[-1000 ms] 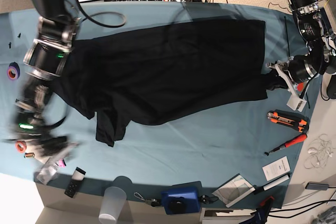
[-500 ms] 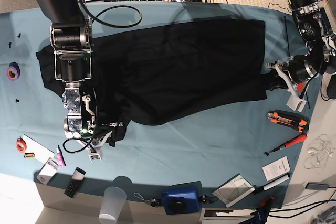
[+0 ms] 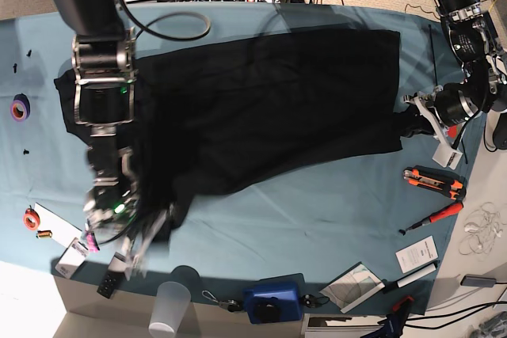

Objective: Layout the t-shirt on the table in an organized manner, then fold the t-shirt properly
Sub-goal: 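Grasp the shirt hem with the right gripper and pull it outward, then lift the shirt with both grippers and fold it lengthwise in half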

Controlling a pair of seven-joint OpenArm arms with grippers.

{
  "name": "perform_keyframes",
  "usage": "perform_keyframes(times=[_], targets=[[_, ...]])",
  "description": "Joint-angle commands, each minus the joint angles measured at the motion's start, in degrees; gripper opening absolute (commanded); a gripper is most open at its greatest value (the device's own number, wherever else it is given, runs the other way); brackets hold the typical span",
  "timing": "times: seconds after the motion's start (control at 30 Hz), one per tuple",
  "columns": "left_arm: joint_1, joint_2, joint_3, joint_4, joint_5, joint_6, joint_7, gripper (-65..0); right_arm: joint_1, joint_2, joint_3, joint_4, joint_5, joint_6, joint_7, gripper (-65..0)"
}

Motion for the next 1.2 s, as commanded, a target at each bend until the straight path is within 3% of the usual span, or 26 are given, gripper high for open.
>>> perform_keyframes(times=[0.0,0.17,0.27,0.47,0.7,0.8,0.87,0.97,1.17], targets=[[-0.9,-0.9,-0.2,0.9,-1.5,-0.4,-1.1,-65.0,2.4,0.9,0.2,1.9,-0.1,-0.2,1.9,-65.0],[-1.5,-0.9,-0.2,0.9,-0.9,-2.4,-5.8,-65.0,3.5,2.1,0.2,2.6,-0.1,-0.3,5.9,-65.0],[-3.8,-1.0,-0.2,0.9,2.4,-2.1,-6.9,-65.0,3.5,2.3,0.2,2.6,-0.2,-0.2,7.9,-65.0],[-9.1,-1.0,-0.2,0.9,6.6,-2.1,-8.4,-65.0,3.7,4.3,0.2,2.5,-0.1,-0.3,18.8,-65.0],[-9.8,-1.0,-0.2,0.9,8.9,-2.1,-10.9,-65.0,4.0,5.6,2.6,2.6,0.4,-2.8,18.7,-65.0],[-9.8,-1.0,-0.2,0.9,8.9,-2.1,-10.8,-65.0,4.2,5.6,7.0,2.6,4.8,-2.5,18.7,-65.0],[-9.7,-1.0,-0.2,0.9,8.9,-2.0,-10.4,-65.0,4.2,5.6,10.6,2.6,8.7,0.0,16.9,-65.0],[-9.3,-1.0,-0.3,0.9,7.9,1.0,-7.5,-65.0,4.1,5.6,15.3,2.6,12.0,6.8,11.2,-65.0],[-7.8,-0.9,-0.9,1.0,1.9,0.0,-3.4,-65.0,3.9,6.0,24.2,3.0,22.4,14.6,-0.4,-65.0]])
